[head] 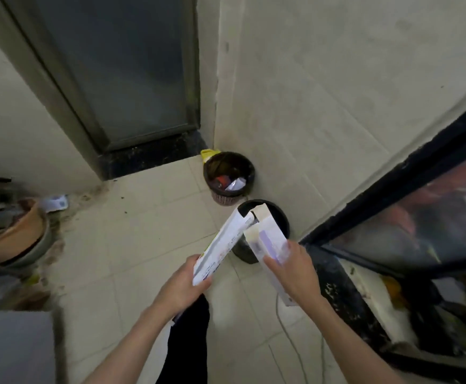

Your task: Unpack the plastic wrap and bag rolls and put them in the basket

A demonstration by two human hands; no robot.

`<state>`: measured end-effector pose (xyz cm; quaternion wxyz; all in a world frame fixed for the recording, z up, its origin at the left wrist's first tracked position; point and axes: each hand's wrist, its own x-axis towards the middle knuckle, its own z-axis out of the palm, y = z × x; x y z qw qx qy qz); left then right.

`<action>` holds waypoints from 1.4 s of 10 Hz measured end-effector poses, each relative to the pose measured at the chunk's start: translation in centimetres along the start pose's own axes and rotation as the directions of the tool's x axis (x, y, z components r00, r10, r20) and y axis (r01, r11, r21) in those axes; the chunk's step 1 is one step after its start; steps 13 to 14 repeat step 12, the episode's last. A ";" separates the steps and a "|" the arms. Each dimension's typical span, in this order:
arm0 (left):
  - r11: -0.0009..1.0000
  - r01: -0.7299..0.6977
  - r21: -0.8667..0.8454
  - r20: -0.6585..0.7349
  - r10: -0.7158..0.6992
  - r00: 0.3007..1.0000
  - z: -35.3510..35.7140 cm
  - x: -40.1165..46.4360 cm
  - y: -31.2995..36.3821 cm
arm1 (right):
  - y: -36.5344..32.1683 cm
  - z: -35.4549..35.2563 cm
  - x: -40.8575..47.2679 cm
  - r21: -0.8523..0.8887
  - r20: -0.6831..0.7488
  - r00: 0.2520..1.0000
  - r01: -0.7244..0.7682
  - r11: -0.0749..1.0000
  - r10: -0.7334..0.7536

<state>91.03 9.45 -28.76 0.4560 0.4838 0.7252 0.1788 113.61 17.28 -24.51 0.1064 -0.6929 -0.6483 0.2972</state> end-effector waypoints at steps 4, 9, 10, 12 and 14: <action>1.000 0.001 0.031 0.234 -0.008 0.972 3.7 35.1 0.9 | 6.4 11.6 27.4 0.334 0.190 0.758 -0.647 0.686 0.623; 0.983 -0.106 0.150 0.519 0.013 0.855 23.3 54.6 -10.4 | 23.2 32.7 41.7 0.350 0.217 0.675 -0.728 0.589 0.705; 0.970 -0.164 0.179 0.558 0.038 0.829 22.9 54.6 -9.5 | 22.5 31.7 41.6 0.290 0.233 0.713 -0.700 0.653 0.661; 0.910 -0.314 0.273 0.593 0.098 0.800 16.4 50.2 -4.0 | 16.7 24.2 37.9 0.237 0.250 0.805 -0.590 0.772 0.538; 0.910 -0.314 0.273 0.593 0.098 0.800 16.4 50.2 -4.0 | 16.7 24.2 37.9 0.237 0.250 0.805 -0.590 0.772 0.538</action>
